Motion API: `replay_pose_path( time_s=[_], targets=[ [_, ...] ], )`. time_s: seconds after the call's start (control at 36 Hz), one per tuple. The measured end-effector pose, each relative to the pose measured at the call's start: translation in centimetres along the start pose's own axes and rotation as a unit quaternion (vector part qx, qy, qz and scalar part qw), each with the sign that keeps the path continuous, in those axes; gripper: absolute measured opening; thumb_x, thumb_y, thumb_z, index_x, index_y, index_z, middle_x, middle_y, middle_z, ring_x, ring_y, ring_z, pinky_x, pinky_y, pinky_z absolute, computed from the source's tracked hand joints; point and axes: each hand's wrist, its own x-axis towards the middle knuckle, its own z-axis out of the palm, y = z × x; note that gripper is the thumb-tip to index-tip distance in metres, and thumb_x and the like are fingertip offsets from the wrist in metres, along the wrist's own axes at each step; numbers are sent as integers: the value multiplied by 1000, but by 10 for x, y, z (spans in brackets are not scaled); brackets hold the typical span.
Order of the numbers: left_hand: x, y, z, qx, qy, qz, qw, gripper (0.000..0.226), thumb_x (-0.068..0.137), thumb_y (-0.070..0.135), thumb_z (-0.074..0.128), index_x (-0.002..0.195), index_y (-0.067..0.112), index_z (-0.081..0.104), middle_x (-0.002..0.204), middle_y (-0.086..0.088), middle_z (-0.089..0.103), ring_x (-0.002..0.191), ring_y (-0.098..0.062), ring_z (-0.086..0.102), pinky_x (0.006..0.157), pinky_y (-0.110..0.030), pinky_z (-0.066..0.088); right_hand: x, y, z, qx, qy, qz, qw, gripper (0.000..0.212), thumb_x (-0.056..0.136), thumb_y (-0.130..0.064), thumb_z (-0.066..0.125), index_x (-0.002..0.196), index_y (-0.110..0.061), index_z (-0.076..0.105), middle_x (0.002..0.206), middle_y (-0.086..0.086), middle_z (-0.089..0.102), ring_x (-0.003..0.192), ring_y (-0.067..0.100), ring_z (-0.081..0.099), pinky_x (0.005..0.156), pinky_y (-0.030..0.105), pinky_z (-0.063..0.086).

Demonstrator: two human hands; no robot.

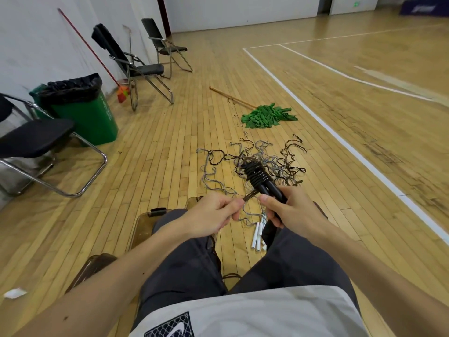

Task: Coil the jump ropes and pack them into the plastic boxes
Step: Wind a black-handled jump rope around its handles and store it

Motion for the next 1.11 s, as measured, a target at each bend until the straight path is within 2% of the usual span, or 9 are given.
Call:
replay_pose_path(
  time_s=[0.14, 0.28, 0.44, 0.56, 0.67, 0.75, 0.86, 0.94, 1.11],
  targets=[
    [-6, 12, 12, 326, 42, 71, 942, 32, 105, 46, 37, 99, 21, 56, 79, 4, 60, 71, -16, 56, 61, -35, 42, 9, 15, -3, -44, 22, 27, 998, 24, 100, -26, 63, 80, -13, 60, 57, -3, 60, 49, 12, 54, 54, 29, 46],
    [-12, 33, 0, 434, 34, 101, 895, 29, 107, 40, 35, 110, 20, 55, 88, 3, 61, 76, -18, 60, 69, -35, 53, 6, 9, -3, -80, -19, 46, 996, 30, 102, -25, 59, 77, -11, 56, 49, -4, 56, 44, 10, 51, 49, 21, 43],
    [-18, 48, -25, 404, 29, 162, 900, 27, 104, 37, 46, 107, 19, 66, 89, 8, 59, 78, -9, 54, 69, -23, 41, -1, -8, -8, -65, -117, 87, 987, 25, 102, -27, 59, 86, -7, 57, 56, -1, 56, 48, 14, 50, 50, 23, 45],
    [-19, 69, -45, 366, 13, 204, 908, 21, 99, 32, 58, 103, 17, 72, 86, 7, 62, 78, -8, 53, 72, -22, 41, -7, -17, -10, 82, -211, 170, 959, 26, 101, -27, 59, 104, -1, 58, 62, 1, 49, 51, 14, 45, 50, 23, 40],
    [-14, 95, -58, 335, -16, 209, 919, 18, 96, 32, 63, 99, 19, 75, 84, 8, 66, 77, -7, 57, 74, -27, 45, -14, -29, -11, 187, -278, 205, 920, 24, 98, -27, 60, 99, -3, 59, 61, 1, 44, 48, 11, 41, 48, 20, 36],
    [-10, 108, -63, 334, -55, 185, 923, 14, 93, 33, 67, 97, 23, 77, 81, 16, 63, 77, -1, 56, 69, -14, 40, -18, -36, -9, 170, -319, 198, 911, 22, 99, -27, 59, 95, -5, 61, 62, 1, 45, 49, 11, 42, 49, 20, 35],
    [-4, 114, -65, 345, -127, 152, 917, 12, 88, 35, 73, 94, 25, 77, 83, 15, 69, 79, -4, 63, 70, -20, 49, -23, -43, -5, 95, -360, 191, 908, 23, 101, -28, 59, 97, -4, 59, 63, 1, 45, 49, 11, 43, 49, 20, 37],
    [-1, 112, -61, 341, -171, 140, 914, 12, 86, 33, 76, 91, 22, 79, 78, 14, 71, 75, 0, 63, 65, -14, 46, -27, -47, -3, 26, -382, 187, 905, 23, 102, -27, 58, 95, -4, 59, 61, 0, 45, 49, 12, 43, 48, 21, 36],
    [4, 99, -56, 195, -264, 127, 936, 12, 86, 21, 77, 91, 11, 79, 78, 3, 74, 71, -6, 65, 65, -19, 47, -36, -61, -4, -40, -438, 136, 888, 20, 103, -22, 57, 95, -4, 60, 58, -2, 47, 46, 12, 46, 49, 22, 36]
  ],
)
